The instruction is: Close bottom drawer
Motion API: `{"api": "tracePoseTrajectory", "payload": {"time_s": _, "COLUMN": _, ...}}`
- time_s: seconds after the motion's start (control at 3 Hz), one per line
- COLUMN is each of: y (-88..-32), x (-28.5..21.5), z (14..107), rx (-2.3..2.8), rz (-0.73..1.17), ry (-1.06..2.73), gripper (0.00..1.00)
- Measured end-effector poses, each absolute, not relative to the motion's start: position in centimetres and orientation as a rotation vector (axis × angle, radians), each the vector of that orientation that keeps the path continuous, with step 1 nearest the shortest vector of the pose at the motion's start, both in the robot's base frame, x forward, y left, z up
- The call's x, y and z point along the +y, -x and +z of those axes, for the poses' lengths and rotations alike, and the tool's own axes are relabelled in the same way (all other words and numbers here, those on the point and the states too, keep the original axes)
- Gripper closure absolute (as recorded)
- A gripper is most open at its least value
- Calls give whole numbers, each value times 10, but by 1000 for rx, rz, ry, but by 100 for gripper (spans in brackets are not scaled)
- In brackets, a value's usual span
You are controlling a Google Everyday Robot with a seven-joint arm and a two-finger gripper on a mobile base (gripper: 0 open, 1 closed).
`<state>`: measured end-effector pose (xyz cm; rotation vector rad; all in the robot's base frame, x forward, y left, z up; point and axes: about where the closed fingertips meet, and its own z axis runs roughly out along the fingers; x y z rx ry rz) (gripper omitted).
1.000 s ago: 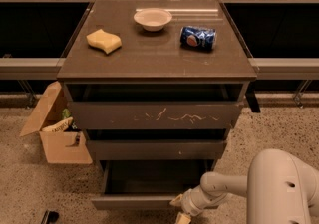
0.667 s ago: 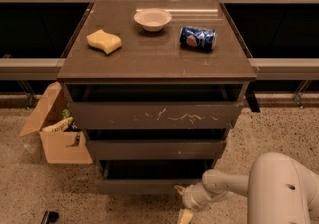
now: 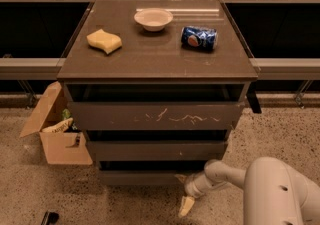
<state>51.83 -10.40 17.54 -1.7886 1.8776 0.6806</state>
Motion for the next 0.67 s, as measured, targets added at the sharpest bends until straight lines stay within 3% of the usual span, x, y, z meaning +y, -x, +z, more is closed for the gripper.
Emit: {"api": "tracePoseTrajectory", "payload": {"time_s": 0.67, "y": -507, "x": -136, "z": 214, "rx": 1787, "rz": 636, "ry": 1758, "gripper": 0}}
